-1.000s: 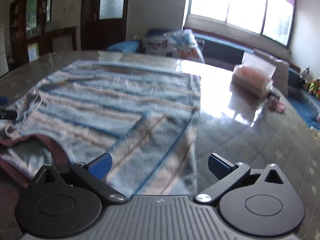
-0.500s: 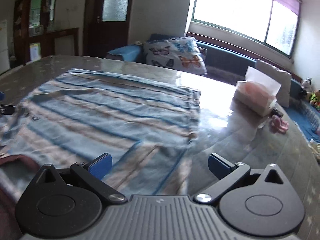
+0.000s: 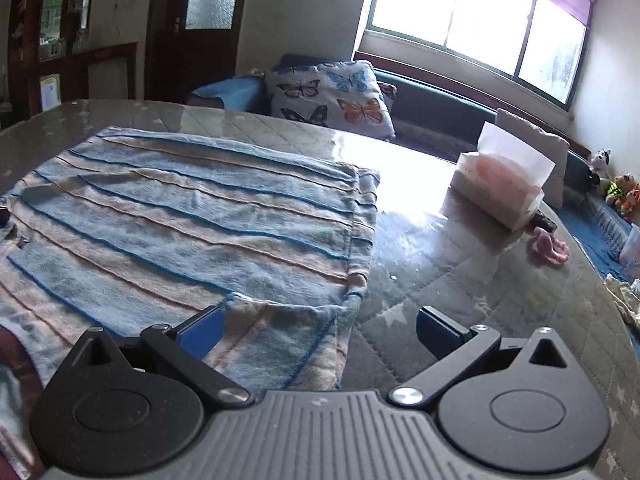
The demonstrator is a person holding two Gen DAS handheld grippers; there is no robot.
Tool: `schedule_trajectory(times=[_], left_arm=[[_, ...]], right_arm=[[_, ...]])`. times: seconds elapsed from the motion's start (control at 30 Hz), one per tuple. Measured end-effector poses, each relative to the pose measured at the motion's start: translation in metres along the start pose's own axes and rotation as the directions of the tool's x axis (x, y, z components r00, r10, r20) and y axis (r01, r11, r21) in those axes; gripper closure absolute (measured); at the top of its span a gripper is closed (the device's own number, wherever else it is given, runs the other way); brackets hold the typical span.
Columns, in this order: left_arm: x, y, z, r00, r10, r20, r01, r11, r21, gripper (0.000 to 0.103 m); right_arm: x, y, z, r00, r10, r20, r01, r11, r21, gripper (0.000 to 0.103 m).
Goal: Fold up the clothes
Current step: 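Grasp the shirt's brown-trimmed edge with both grippers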
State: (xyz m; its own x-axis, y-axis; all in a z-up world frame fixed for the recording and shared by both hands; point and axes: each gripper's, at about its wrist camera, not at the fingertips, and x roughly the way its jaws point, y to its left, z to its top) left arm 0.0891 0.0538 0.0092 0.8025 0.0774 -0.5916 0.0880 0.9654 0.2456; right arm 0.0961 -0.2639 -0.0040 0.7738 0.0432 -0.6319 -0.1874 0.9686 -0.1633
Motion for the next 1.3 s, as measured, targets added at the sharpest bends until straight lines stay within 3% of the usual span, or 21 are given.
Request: schedule_trajectory(times=[0.2,0.5,0.7,0.9,1.1,1.17,1.3], left_arm=[[-0.012,-0.008,-0.011,1.0,-0.01,-0.002,0.01,0.998,0.066,0.024],[-0.059,-0.013,-0.038,0.997,-0.081,0.016,0.077,0.984,0.162,0.02],[-0.09,-0.023,-0.057,0.99,-0.14,0.026,0.128,0.954,0.271,0.02],[-0.109,-0.032,-0.072,0.976,-0.215,0.022,0.191,0.905,0.381,0.02],[-0.102,-0.038,-0.077,0.968,-0.249,0.002,0.222,0.866,0.447,0.034],[-0.097,-0.037,-0.075,0.965,-0.264,-0.002,0.236,0.859,0.455,0.037],[-0.087,-0.033,-0.068,0.95,-0.312,-0.032,0.293,0.846,0.446,0.061]], right_arm=[[-0.007,0.012,-0.01,1.0,0.028,-0.011,-0.029,0.998,-0.05,0.0],[-0.048,0.029,-0.03,0.994,0.105,-0.021,-0.107,0.982,-0.157,0.0],[-0.071,0.034,-0.044,0.99,0.135,-0.037,-0.139,0.969,-0.205,0.0],[-0.099,0.04,-0.049,0.972,0.227,-0.066,-0.237,0.937,-0.256,0.005],[-0.089,0.041,-0.055,0.959,0.259,-0.118,-0.281,0.924,-0.259,0.021],[-0.086,0.038,-0.053,0.955,0.271,-0.12,-0.293,0.924,-0.244,0.03],[-0.082,0.035,-0.049,0.948,0.29,-0.127,-0.312,0.924,-0.222,0.046]])
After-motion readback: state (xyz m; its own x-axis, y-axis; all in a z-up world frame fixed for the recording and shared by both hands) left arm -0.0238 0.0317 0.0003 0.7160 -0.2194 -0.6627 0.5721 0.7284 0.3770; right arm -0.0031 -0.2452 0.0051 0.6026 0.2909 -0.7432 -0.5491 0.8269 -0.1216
